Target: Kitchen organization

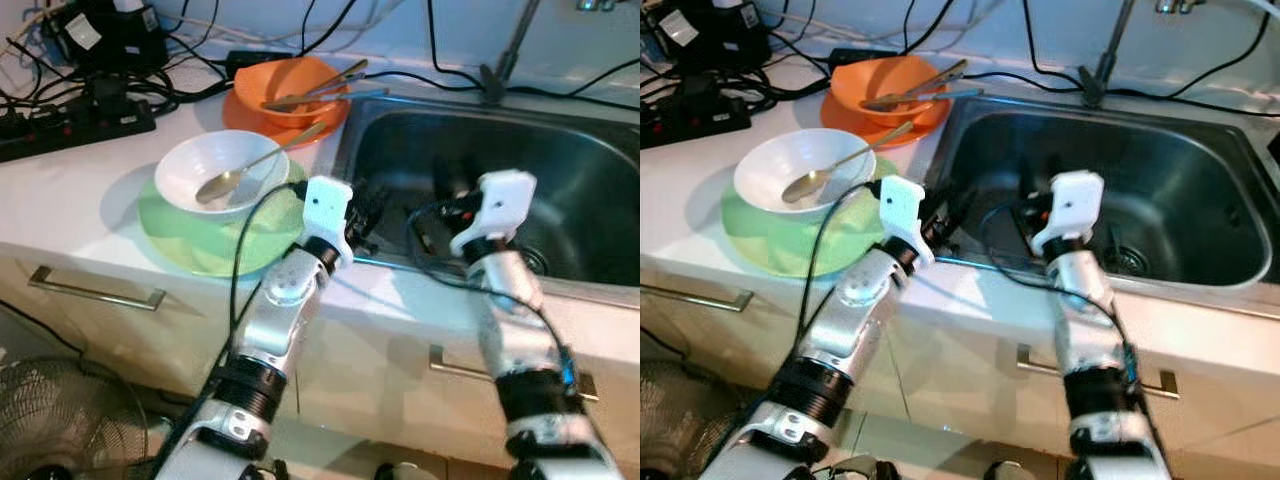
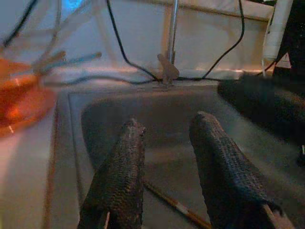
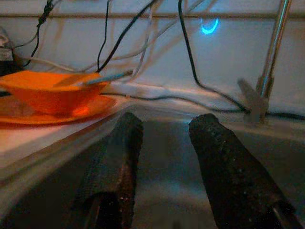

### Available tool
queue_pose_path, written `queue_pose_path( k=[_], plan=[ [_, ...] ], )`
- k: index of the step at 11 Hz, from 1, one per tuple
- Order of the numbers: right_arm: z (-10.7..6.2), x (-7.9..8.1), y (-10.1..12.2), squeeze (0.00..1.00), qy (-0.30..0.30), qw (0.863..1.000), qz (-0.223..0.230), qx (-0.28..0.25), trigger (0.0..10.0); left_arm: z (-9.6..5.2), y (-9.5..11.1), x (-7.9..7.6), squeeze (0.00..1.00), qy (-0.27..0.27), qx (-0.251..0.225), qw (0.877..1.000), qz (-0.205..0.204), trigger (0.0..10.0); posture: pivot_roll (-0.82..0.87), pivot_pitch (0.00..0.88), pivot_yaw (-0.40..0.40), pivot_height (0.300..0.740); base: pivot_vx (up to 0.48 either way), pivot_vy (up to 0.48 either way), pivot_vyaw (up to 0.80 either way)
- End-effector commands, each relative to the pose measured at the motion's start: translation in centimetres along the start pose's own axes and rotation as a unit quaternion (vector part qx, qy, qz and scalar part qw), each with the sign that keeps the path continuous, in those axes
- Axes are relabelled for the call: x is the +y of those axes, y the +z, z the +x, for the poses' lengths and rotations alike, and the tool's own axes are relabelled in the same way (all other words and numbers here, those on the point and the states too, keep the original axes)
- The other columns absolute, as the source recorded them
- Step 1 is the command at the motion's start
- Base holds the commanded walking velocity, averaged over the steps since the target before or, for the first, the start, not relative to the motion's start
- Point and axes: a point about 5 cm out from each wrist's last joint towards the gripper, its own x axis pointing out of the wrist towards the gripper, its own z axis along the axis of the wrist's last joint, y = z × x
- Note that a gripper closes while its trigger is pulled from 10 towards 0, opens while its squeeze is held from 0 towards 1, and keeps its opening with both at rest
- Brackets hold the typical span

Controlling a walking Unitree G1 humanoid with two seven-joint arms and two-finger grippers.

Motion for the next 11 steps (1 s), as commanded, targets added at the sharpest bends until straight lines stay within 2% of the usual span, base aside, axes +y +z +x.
queue_pose_path(
  k=[1, 2, 4, 5, 6, 7, 8, 9, 10, 11],
  plan=[
    [-0.2, 0.3, -0.2, 0.00, 0.002, 1.000, 0.004, 0.010, 10.0, 0.7, 1.6, -0.3, 0.00, -0.013, -0.027, 0.999, 0.028, 10.0, 0.00, 0.049, 0.027, 0.740, 0.000, 0.000, 0.00],
    [0.4, 0.2, 1.9, 0.00, 0.014, 1.000, -0.002, -0.021, 10.0, 1.2, 3.1, 0.2, 0.00, -0.013, -0.047, 0.998, 0.050, 10.0, -0.03, 0.052, 0.026, 0.740, 0.000, 0.000, 0.00],
    [0.3, -0.7, 3.0, 0.00, 0.013, 0.999, -0.016, -0.029, 10.0, 1.2, 3.0, 0.3, 0.00, -0.013, -0.044, 0.997, 0.056, 10.0, -0.04, 0.057, 0.019, 0.740, 0.000, 0.000, 0.00],
    [-0.4, -0.8, 2.4, 0.00, 0.015, 1.000, -0.020, -0.014, 10.0, 1.1, 2.8, 0.3, 0.00, -0.011, -0.040, 0.997, 0.059, 10.0, -0.04, 0.063, 0.018, 0.740, 0.000, 0.000, 0.00],
    [-0.8, -0.5, 1.5, 0.00, 0.011, 1.000, -0.011, 0.005, 10.0, 1.0, 3.1, 0.4, 0.00, -0.012, -0.041, 0.996, 0.081, 10.0, -0.03, 0.065, 0.022, 0.740, 0.000, 0.000, 0.00],
    [-0.9, 0.1, 1.1, 0.00, 0.008, 1.000, 0.001, 0.015, 10.0, 1.2, 3.9, 0.8, 0.00, -0.012, -0.046, 0.993, 0.108, 10.0, -0.02, 0.065, 0.024, 0.740, 0.000, 0.000, 0.00],
    [-0.9, 1.0, 0.9, 0.00, 0.011, 1.000, 0.015, 0.021, 10.0, 2.0, 5.9, 2.0, 0.00, 0.005, -0.055, 0.984, 0.168, 10.0, -0.01, 0.066, 0.029, 0.740, 0.000, 0.000, 0.00],
    [-0.9, 1.2, 0.8, 0.00, 0.011, 1.000, 0.019, 0.021, 10.0, 2.3, 6.8, 2.6, 0.00, 0.013, -0.057, 0.980, 0.191, 10.0, -0.01, 0.065, 0.030, 0.740, 0.000, 0.000, 0.00],
    [-0.8, 1.7, 0.7, 0.00, 0.014, 0.999, 0.026, 0.025, 10.0, 3.0, 9.3, 5.2, 0.00, 0.042, -0.046, 0.962, 0.265, 10.0, -0.01, 0.067, 0.031, 0.740, 0.000, 0.000, 0.00],
    [-0.8, 1.7, 0.7, 0.00, 0.015, 0.999, 0.026, 0.025, 10.0, 3.1, 9.6, 5.7, 0.00, 0.046, -0.040, 0.960, 0.274, 10.0, 0.00, 0.066, 0.031, 0.740, 0.000, 0.000, 0.00]
  ],
)
